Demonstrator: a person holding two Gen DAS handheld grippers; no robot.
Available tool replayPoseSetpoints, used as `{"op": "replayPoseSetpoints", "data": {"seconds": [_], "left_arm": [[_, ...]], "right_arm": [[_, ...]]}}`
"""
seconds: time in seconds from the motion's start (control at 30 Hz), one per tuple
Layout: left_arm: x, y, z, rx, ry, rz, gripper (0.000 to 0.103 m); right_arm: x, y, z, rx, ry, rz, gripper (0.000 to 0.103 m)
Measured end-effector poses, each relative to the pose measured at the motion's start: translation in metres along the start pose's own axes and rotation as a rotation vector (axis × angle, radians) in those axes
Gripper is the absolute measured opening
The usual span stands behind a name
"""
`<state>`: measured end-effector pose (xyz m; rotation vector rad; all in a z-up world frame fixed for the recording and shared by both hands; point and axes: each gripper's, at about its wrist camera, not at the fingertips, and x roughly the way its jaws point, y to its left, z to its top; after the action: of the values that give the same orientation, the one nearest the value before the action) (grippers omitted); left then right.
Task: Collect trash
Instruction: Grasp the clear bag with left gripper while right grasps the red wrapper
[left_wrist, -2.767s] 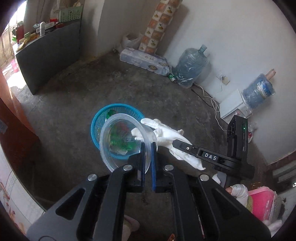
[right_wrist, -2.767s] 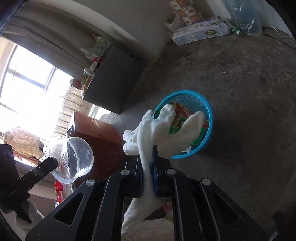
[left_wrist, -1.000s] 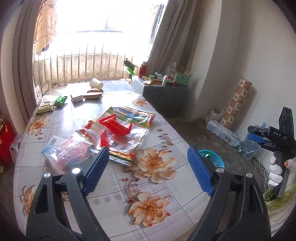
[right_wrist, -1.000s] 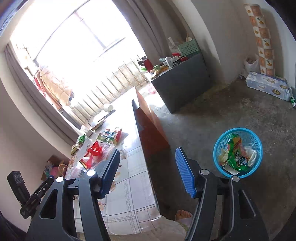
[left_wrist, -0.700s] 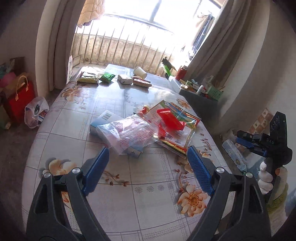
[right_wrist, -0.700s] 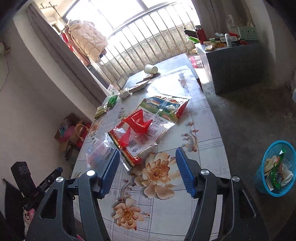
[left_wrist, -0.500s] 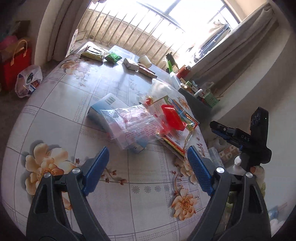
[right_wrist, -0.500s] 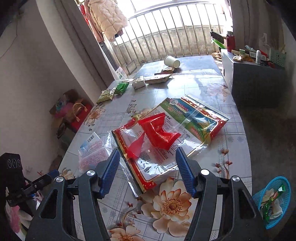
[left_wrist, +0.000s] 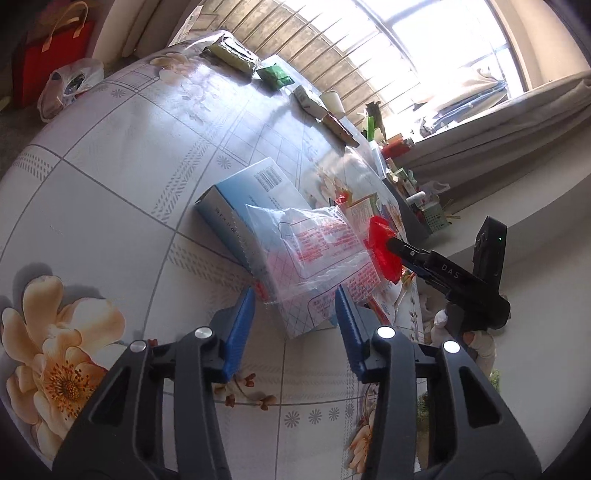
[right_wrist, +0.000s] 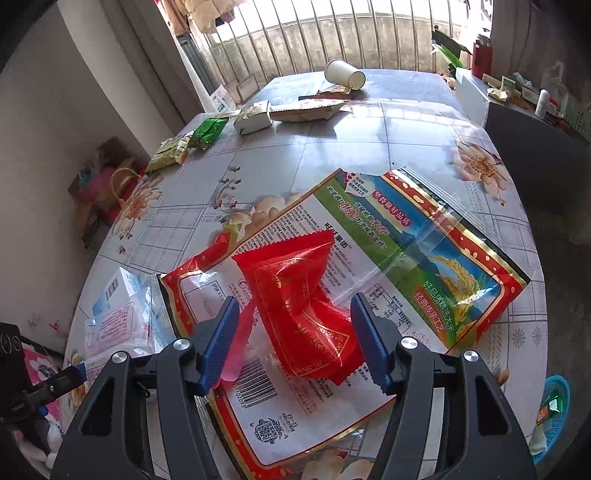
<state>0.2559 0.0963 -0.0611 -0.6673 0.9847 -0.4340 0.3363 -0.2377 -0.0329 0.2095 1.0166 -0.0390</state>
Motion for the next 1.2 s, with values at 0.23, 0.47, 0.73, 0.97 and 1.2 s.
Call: {"op": "replayPoseSetpoints", "data": {"seconds": [0.23, 0.47, 0.73, 0.97, 1.2], "left_arm": [[-0.004, 0.000, -0.005, 0.004, -0.009, -0.005, 0.009], [-0.019, -0.008, -0.009, 0.036, -0.060, -0.030, 0.000], [-0.033, -0.029, -0.008, 0.086, -0.115, -0.106, 0.000], [-0.048, -0.050, -0.010, 0.145, -0.151, -0.167, 0.000], [-0.061, -0.079, -0.016, 0.236, -0.172, -0.193, 0.000]], "right_arm": [[0.017, 0.003, -0.009, -0.033, 0.040, -0.027, 0.048], [0.014, -0.009, -0.014, 0.025, 0.035, 0.018, 0.032], [-0.003, -0.014, -0.021, 0.085, -0.006, 0.063, 0.024], [-0.039, -0.016, -0.027, 0.106, -0.078, 0.083, 0.023], [-0.081, -0.024, -0.041, 0.134, -0.150, 0.103, 0.023]]}}
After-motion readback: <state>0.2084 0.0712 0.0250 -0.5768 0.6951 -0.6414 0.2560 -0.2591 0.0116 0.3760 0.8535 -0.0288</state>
